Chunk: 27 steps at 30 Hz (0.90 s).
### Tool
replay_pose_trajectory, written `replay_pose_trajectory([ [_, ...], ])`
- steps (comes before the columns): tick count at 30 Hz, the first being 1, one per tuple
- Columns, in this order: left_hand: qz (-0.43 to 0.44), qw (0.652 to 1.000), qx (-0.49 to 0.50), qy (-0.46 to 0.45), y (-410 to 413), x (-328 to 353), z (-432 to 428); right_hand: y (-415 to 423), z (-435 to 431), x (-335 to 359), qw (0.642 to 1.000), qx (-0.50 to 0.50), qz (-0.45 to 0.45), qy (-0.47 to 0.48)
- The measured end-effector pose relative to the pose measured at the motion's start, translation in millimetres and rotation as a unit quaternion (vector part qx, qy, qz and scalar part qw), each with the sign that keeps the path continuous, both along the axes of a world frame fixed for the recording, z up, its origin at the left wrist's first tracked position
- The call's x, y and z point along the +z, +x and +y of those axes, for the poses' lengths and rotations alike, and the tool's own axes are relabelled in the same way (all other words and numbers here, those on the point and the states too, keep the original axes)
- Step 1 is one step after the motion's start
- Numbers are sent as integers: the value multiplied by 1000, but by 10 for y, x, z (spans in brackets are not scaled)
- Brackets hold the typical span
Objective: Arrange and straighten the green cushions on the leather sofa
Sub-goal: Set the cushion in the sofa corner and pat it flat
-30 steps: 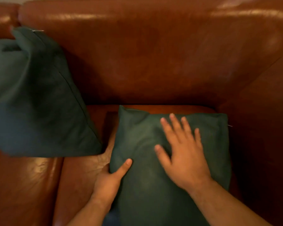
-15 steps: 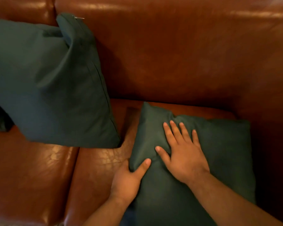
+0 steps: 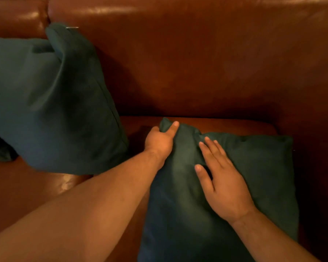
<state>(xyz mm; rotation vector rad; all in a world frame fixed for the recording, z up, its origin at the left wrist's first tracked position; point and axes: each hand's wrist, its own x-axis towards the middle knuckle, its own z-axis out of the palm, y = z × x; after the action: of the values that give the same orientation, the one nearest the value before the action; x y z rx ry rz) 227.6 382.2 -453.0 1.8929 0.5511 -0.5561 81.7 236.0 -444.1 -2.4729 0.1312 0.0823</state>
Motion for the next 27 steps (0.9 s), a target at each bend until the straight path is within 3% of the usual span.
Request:
replay_pose_trajectory([
  [4, -68, 996, 50, 17, 12, -149, -2, 85, -557, -2, 976, -52, 110, -183],
  [6, -84, 994, 59, 28, 9, -179, -24, 101, -998, -131, 955, -106, 202, -192],
  [8, -95, 993, 63, 37, 15, -184, -68, 102, -1406, -250, 940, -174, 264, -127],
  [10, -105, 991, 41, 70, 16, -169, -86, 52, -1660, -312, 926, -285, 248, 15],
  [12, -125, 981, -16, 151, -10, -121, -67, -39, -1747, -356, 866, -417, 179, 209],
  [14, -169, 959, -83, 210, -112, 15, -52, -102, -1761, -388, 798, -478, 153, 333],
  [16, -258, 917, -202, 230, -307, 187, -111, -117, -1774, -380, 759, -470, 165, 420],
  [18, -340, 829, -371, 245, -575, 296, -252, -81, -1755, -351, 753, -423, 144, 484],
  [21, -322, 736, -529, 274, -943, 277, -479, 15, -1693, -278, 766, -368, 99, 518],
  [27, -280, 686, -565, 364, -1071, 159, -676, 139, -1848, -257, 751, -432, 132, 482],
])
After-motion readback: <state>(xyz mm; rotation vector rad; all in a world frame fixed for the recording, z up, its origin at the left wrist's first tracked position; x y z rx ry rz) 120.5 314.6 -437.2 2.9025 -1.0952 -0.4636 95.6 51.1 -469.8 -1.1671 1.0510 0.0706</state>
